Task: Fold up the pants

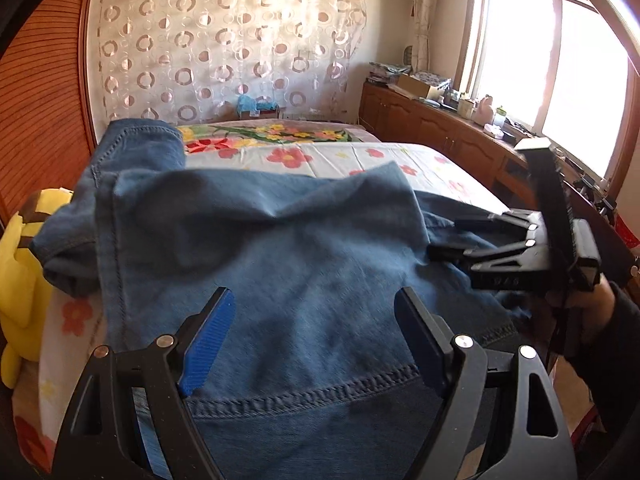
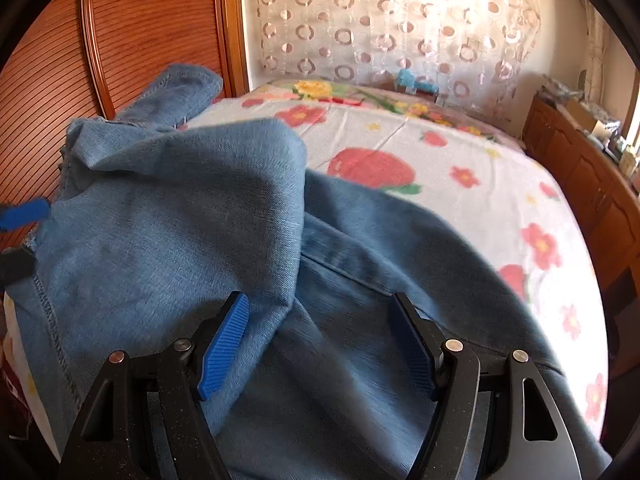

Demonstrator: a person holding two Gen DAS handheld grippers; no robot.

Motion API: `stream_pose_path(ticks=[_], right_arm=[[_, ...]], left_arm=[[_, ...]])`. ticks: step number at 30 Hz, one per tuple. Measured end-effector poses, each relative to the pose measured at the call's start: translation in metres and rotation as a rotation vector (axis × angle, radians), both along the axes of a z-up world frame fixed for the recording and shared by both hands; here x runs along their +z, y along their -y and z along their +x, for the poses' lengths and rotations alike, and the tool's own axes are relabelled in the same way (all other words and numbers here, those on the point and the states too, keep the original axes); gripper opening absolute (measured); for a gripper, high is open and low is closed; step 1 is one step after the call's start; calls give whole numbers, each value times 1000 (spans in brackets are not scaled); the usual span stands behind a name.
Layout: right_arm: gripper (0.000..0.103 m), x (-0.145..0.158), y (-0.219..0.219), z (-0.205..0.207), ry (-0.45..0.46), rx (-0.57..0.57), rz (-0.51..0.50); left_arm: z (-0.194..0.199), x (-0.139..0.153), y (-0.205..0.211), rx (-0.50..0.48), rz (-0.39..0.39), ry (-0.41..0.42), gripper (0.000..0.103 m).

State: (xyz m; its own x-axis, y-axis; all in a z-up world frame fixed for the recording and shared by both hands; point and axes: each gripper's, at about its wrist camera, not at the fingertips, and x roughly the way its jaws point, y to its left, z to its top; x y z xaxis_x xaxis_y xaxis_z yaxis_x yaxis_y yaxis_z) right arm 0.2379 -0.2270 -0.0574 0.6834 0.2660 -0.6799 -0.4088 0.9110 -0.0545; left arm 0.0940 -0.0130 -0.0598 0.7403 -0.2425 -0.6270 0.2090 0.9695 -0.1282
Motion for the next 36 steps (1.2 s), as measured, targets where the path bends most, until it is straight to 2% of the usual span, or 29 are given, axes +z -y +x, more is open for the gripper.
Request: stream_pose_path(ticks=[4,9,12,16,22,34,36], right_arm=[[72,24,33,-26,80,-27,35],[61,41,109,-54,123,-132,69],[60,34,158,-72,115,-227,72],[60,11,206,-98,69,-325,73],[60,-14,231,-120,-8,-369,110],[59,-27,237,-114,-73,-366,129],[49,-30,234,-114,-81,-359,121]], left_arm=[[-4,-6,11,-21,12,-10,82],[-8,-10,20,-34,5,-22,82],[-8,-13,24,-35,3,-29,82],[-4,-19,29,-35,7,-50,82],[0,-24,33,-25,35,-53,82],[1,-29,36,-1,57,-45,83],[0,-29,35,-2,54,-45,83]])
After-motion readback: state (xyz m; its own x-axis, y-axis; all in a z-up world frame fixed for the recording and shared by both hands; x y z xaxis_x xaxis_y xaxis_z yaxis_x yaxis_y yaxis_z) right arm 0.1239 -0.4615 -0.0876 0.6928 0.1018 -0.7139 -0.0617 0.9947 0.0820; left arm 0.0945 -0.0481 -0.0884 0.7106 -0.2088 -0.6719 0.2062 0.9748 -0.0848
